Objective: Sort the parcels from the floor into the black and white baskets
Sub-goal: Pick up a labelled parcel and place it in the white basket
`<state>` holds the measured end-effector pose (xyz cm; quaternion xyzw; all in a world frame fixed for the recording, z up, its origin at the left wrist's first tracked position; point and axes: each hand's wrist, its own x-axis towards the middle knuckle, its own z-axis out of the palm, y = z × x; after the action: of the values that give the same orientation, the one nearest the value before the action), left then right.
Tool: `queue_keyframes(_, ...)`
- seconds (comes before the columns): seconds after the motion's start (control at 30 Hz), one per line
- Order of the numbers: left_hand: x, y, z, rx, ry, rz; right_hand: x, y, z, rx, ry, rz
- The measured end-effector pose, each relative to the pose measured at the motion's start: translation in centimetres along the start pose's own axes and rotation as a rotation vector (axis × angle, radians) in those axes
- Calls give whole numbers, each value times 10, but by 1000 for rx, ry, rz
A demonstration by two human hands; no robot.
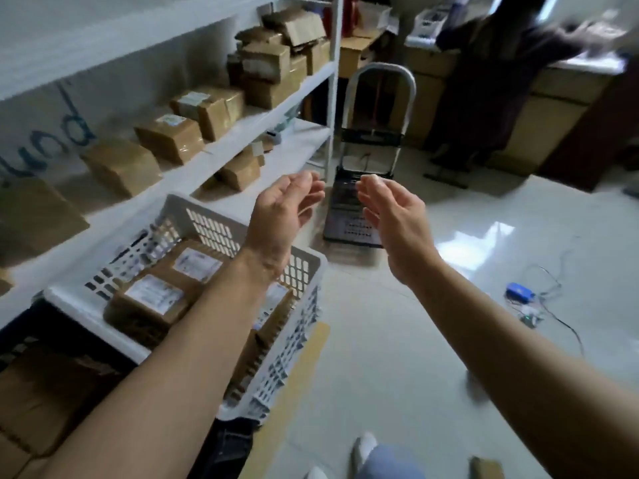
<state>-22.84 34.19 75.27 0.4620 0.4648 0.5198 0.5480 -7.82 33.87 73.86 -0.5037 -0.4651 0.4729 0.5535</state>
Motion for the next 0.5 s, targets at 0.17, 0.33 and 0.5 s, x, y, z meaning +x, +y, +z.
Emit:
queue_keyframes(0.17,-25,-16,110,12,-282,20,-58,-20,-117,-76,346,-35)
queue_keyframes(0.33,-68,-39,203,11,-535,-33,-134,-26,-222,-104,645,1)
queue_keyframes(0.5,-130,-55,297,16,-711,-116,-218,-23,-308,-78,859,21)
